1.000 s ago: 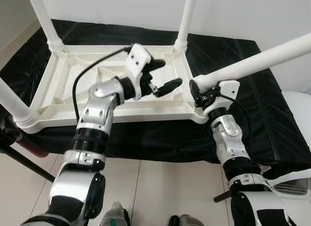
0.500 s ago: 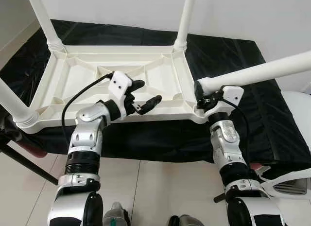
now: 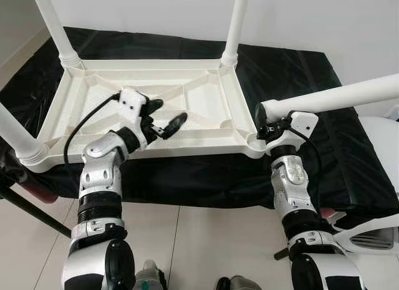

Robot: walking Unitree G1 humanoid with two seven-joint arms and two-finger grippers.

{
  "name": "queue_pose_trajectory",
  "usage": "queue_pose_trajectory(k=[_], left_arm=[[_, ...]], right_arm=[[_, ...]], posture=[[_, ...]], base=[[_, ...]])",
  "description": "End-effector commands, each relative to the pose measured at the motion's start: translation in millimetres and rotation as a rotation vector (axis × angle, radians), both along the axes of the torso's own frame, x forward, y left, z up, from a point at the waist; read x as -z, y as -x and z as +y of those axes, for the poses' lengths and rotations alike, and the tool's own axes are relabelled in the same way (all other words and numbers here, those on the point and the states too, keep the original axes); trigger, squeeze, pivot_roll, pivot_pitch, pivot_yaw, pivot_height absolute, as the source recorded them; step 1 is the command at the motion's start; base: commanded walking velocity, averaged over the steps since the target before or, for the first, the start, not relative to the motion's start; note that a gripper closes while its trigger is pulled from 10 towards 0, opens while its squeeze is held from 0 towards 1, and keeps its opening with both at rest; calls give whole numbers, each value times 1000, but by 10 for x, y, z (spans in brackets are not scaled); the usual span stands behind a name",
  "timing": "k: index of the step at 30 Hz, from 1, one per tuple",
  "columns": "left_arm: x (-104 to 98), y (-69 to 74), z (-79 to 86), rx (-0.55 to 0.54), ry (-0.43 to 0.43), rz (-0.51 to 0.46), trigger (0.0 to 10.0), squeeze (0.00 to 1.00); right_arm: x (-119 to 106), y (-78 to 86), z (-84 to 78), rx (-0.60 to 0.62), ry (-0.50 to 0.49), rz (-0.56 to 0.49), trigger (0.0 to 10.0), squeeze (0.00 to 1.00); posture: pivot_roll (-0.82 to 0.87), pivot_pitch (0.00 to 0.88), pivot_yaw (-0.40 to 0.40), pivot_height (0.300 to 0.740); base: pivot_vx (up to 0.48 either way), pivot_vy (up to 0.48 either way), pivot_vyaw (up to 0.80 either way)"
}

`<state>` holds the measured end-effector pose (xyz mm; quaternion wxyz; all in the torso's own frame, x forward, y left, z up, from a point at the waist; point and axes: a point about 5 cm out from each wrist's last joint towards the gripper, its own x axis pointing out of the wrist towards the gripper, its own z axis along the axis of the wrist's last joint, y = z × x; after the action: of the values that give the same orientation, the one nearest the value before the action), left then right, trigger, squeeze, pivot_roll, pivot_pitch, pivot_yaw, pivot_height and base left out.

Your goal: Building children table

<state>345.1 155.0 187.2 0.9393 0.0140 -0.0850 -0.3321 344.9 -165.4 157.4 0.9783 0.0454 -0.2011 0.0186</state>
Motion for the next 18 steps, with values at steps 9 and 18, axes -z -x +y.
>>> queue_pose_trajectory(k=[9, 18], left_arm=[[183, -35, 331, -916, 123, 46, 10000, 0], [123, -56, 265, -844, 75, -27, 10000, 0]], right_arm=[[65, -7, 155, -27, 26, 12, 10000, 0], [21, -60, 250, -53, 20, 4, 10000, 0]], posture=[[55, 0, -24, 740], [54, 0, -30, 740]], base=[[0, 0, 0], [0, 0, 0]])
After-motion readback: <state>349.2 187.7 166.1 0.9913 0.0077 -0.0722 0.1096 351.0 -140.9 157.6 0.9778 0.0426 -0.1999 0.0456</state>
